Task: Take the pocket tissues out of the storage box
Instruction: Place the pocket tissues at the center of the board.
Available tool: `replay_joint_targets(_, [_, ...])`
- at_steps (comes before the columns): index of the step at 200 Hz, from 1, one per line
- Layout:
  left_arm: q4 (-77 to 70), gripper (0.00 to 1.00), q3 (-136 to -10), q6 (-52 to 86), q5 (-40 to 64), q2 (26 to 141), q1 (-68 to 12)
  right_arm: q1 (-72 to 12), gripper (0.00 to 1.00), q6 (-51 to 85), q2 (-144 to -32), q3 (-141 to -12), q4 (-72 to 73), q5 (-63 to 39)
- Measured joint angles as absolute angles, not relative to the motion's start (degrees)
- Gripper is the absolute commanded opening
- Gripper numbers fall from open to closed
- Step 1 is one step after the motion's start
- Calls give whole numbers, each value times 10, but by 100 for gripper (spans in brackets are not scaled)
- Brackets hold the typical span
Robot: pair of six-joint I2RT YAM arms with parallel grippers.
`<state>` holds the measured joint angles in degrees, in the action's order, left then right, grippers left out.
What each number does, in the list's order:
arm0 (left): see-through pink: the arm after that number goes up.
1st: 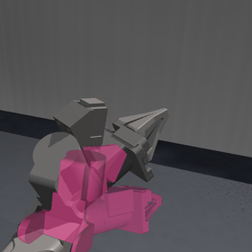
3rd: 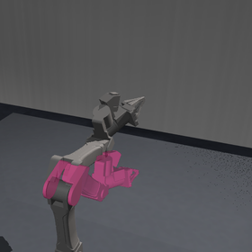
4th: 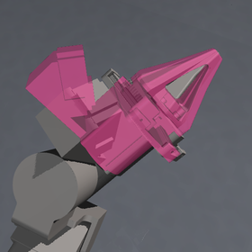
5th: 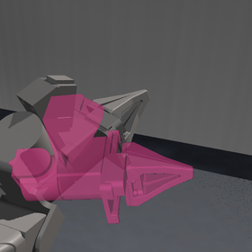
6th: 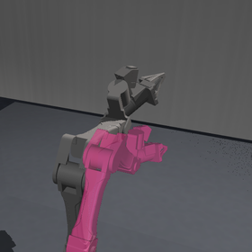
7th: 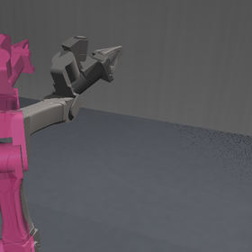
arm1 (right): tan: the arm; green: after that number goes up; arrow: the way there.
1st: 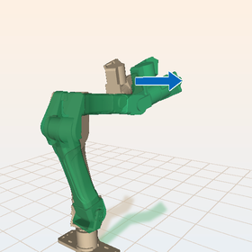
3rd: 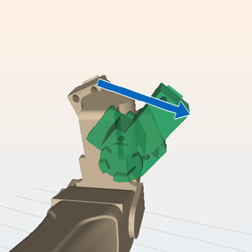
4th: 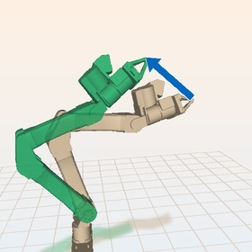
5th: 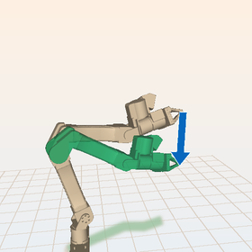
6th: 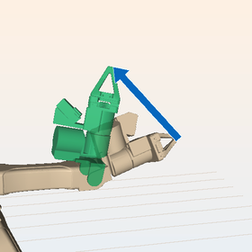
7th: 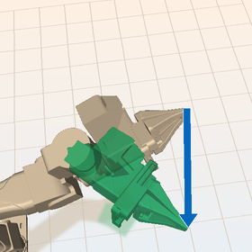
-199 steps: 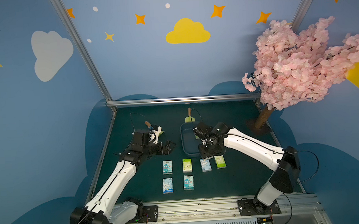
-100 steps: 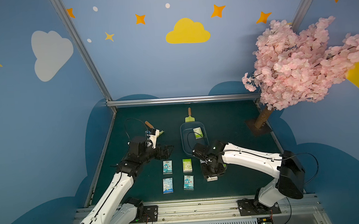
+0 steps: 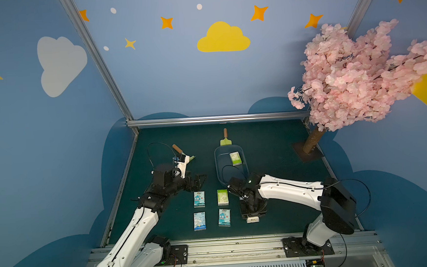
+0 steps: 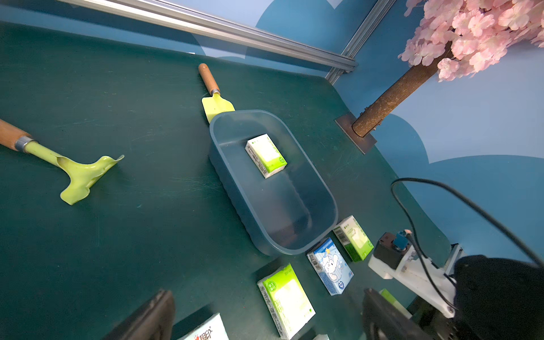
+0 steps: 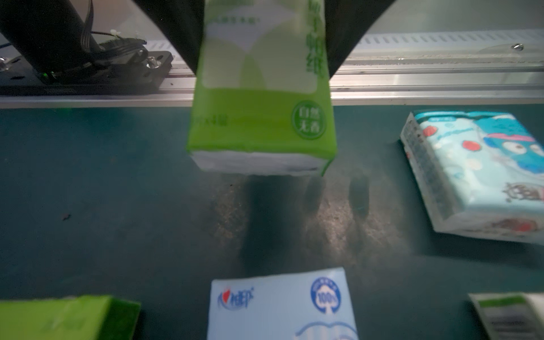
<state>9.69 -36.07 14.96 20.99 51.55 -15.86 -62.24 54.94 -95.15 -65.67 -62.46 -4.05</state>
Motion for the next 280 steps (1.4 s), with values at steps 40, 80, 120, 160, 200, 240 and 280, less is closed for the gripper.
replay_joint_targets(40, [99, 100, -360, 146, 210, 503, -159, -619, 55, 537, -982, -657, -609, -42])
replay_joint_targets(80, [108, 100, -359, 141, 210, 495, -159, -615, 55, 525, -997, -656, -584, -53])
replay_joint_targets(120, [112, 100, -359, 136, 210, 495, -159, -613, 59, 520, -1014, -656, -566, -61])
replay_joint_targets(160, [113, 100, -359, 132, 209, 495, -159, -612, 65, 520, -1017, -652, -563, -65])
replay_joint_targets(200, [113, 100, -359, 131, 209, 497, -159, -612, 71, 520, -1017, -653, -570, -64])
replay_joint_targets(240, [113, 100, -359, 130, 206, 499, -159, -613, 80, 520, -1014, -684, -602, -53])
replay_joint_targets(280, [113, 100, -359, 129, 196, 499, -159, -606, 82, 507, -994, -757, -651, -27])
